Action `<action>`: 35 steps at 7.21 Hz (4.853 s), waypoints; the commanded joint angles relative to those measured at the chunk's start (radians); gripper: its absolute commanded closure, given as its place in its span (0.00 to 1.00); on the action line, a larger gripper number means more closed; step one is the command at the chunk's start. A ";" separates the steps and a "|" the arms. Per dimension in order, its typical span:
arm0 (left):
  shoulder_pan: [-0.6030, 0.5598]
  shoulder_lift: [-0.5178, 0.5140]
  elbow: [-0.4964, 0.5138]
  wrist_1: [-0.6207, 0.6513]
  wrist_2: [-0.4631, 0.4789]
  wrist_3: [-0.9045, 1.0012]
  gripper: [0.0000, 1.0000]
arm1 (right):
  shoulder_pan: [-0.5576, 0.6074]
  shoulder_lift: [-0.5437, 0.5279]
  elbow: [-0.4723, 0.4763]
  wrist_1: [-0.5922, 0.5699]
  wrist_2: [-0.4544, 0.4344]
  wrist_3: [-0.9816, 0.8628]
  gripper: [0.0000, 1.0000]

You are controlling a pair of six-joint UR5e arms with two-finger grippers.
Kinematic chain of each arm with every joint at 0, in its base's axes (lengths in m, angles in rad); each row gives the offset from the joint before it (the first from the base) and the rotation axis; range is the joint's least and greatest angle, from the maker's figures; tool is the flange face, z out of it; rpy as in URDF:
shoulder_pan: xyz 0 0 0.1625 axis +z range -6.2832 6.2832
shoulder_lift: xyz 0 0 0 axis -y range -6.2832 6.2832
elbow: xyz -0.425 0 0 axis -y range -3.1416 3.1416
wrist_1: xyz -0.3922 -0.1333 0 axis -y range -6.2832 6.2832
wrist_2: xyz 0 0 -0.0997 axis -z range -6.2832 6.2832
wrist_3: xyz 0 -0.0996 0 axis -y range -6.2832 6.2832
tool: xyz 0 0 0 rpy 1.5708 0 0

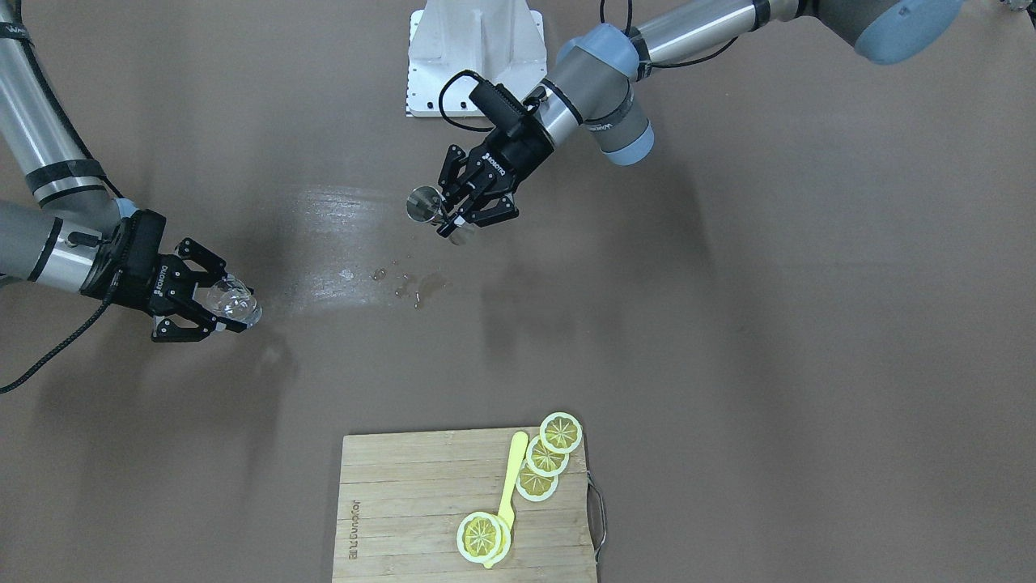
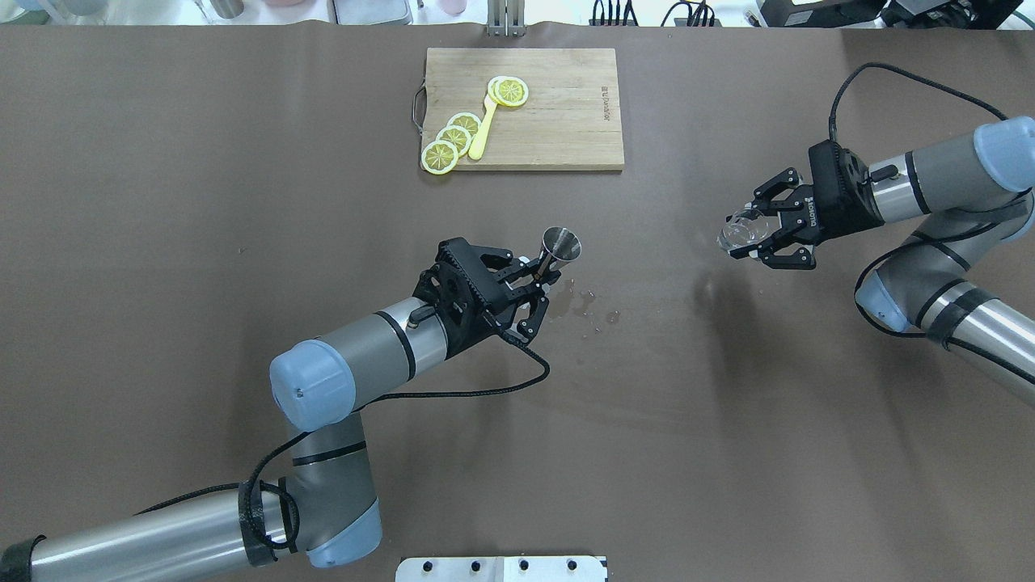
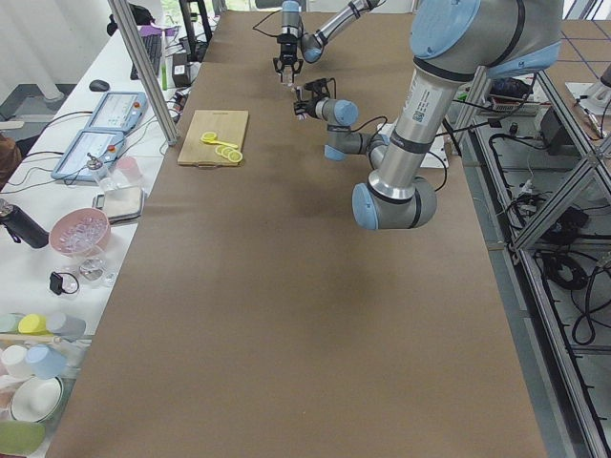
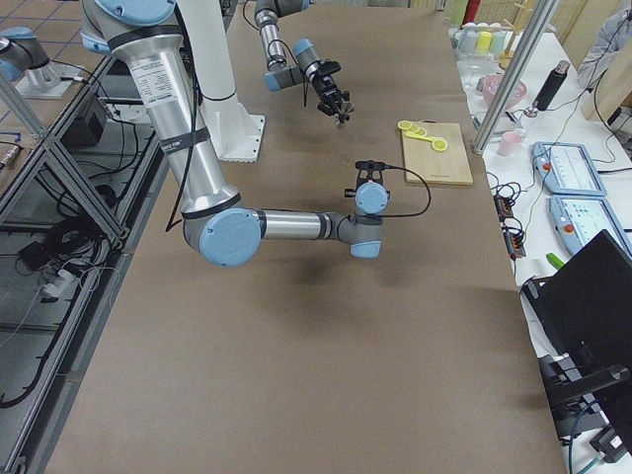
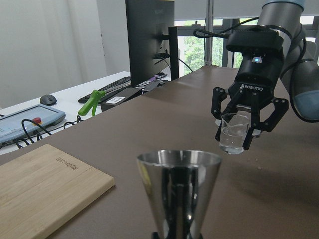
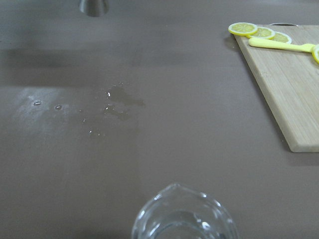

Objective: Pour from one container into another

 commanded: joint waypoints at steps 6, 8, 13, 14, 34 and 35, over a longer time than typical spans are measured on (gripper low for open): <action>0.050 -0.014 0.008 -0.004 0.001 0.100 1.00 | 0.017 -0.033 0.447 -0.503 -0.044 -0.003 1.00; 0.048 0.010 -0.013 -0.065 0.001 0.103 1.00 | 0.011 -0.106 0.622 -0.664 -0.107 -0.028 1.00; 0.050 0.024 -0.007 -0.180 0.006 0.177 1.00 | -0.127 -0.180 0.870 -0.974 -0.349 -0.226 1.00; 0.050 0.024 -0.001 -0.196 0.006 0.177 1.00 | -0.152 -0.171 0.876 -1.003 -0.370 -0.248 1.00; 0.050 0.021 0.022 -0.198 0.006 0.191 1.00 | -0.275 0.027 0.988 -1.415 -0.385 -0.243 1.00; 0.048 0.023 0.022 -0.198 0.006 0.191 1.00 | -0.275 0.028 0.990 -1.436 -0.384 -0.269 1.00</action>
